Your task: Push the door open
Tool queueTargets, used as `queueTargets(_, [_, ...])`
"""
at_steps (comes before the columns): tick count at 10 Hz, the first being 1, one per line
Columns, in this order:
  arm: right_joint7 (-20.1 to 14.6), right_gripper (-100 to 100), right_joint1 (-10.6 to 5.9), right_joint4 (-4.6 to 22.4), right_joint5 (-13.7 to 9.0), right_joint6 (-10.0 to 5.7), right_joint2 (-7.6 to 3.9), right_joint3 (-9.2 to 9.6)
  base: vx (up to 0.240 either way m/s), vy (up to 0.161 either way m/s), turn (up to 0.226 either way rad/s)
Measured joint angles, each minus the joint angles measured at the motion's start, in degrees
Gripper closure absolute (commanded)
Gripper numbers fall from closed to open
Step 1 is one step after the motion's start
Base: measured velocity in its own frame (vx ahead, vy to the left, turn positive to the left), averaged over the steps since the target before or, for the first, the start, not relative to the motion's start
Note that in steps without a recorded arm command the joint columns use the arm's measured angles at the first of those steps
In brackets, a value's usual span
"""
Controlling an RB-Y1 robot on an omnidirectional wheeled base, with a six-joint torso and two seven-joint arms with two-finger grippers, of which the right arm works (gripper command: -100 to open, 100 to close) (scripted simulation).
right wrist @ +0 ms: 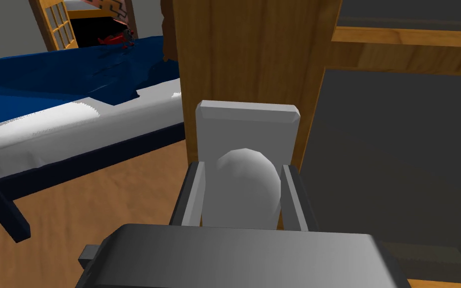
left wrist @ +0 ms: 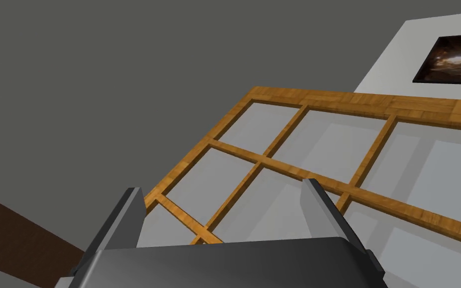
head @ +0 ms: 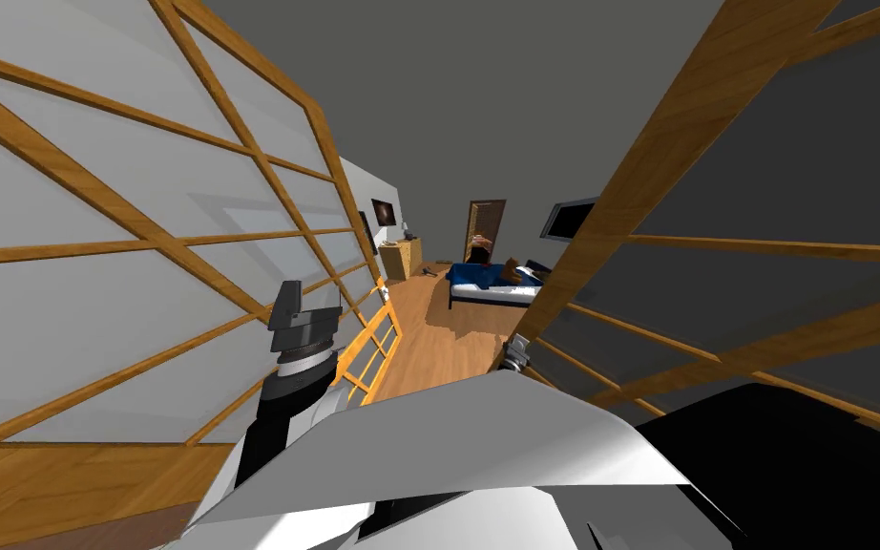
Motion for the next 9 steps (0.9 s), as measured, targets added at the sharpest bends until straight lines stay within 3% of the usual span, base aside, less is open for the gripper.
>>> queueTargets(5, [0.3, 100, 0.57, 0.5, -2.0, -1.28, 0.07, -1.97, 0.164, -0.081, -0.043])
queueTargets(7, [0.0, 100, 0.45, 1.3, -3.1, -1.73, -0.45, -3.04, 0.177, -0.110, -0.049])
queueTargets(9, [0.7, 100, 1.07, 0.4, -4.4, -1.96, -0.49, -4.17, 0.159, -0.136, -0.042])
